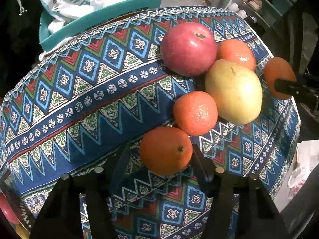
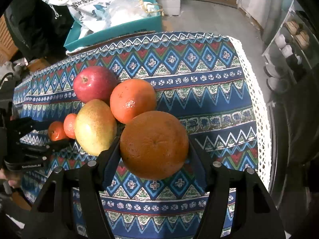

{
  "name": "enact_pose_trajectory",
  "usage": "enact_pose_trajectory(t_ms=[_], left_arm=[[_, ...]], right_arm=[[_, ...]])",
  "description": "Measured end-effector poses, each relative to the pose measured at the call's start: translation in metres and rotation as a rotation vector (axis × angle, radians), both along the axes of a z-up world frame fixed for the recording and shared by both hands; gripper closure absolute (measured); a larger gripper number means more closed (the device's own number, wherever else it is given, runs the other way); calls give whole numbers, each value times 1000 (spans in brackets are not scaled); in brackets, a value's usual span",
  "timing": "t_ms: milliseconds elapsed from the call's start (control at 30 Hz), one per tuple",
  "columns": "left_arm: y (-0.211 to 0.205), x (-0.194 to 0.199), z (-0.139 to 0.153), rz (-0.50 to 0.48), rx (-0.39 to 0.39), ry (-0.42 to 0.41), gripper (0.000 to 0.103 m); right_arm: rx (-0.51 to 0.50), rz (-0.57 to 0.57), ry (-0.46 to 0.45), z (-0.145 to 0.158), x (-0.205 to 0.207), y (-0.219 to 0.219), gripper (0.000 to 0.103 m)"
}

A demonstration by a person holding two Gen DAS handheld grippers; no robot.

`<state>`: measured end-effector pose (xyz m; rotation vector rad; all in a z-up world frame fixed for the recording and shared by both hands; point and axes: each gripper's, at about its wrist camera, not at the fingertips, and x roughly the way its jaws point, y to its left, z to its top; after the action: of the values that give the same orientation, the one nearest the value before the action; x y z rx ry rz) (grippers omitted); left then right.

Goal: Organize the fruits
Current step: 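Close the left tool on the small orange while the right tool grasps the large orange, then lift the small orange with the left tool while the right tool carries its orange bowlward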

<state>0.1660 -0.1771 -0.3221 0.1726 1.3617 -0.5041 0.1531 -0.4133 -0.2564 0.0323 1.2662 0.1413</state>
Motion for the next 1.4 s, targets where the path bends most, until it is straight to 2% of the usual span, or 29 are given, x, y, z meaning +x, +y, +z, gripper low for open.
enact_pose_trajectory(t_ms=[33,233,500,1000,1400], left_arm=[[-1,-1,0,-10,-14,2,52],[-8,-13,1,-30,-10,-31,54],[7,-11,20,-28,-1,-83,55],[28,-28,89,-22,-11,-209,55],[47,-45,140,17,-49,-282,55]], right_arm=[[-2,1,1,-1,0,1,38],[-12,18,-3,-1,-3,7,38],[-21,41,-31,10,-3,17,38],[-6,95,-152,61,-8,42,38],[19,175,-236,100,-15,80,38]])
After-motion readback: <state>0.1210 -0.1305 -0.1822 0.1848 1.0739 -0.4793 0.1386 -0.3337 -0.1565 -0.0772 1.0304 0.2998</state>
